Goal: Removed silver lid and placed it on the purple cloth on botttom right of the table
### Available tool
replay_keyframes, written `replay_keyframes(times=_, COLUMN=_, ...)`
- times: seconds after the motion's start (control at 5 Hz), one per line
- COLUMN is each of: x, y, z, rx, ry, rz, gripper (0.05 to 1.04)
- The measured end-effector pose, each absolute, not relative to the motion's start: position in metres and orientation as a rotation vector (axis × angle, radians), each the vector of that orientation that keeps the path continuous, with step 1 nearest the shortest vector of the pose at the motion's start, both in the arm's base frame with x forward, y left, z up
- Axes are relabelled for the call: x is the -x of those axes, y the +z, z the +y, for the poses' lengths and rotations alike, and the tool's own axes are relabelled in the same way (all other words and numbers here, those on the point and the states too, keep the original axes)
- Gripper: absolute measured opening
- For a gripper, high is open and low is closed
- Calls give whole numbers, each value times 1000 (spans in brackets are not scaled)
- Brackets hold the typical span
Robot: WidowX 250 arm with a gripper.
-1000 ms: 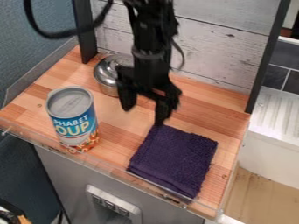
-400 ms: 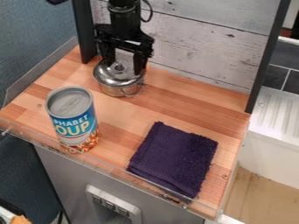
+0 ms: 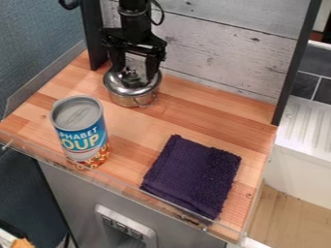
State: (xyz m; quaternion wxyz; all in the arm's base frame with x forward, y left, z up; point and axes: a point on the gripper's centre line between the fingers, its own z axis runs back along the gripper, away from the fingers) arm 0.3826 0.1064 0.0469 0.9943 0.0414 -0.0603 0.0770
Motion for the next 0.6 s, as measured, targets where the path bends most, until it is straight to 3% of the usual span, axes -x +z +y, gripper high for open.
replay_keyframes(times=0.2, x=-384, y=41, z=112, rx=-91, ry=173, rz=-115, gripper=967)
replay_keyframes(times=0.6, x=-387, y=44, z=114, rx=-97, ry=174, rz=-128, gripper=381)
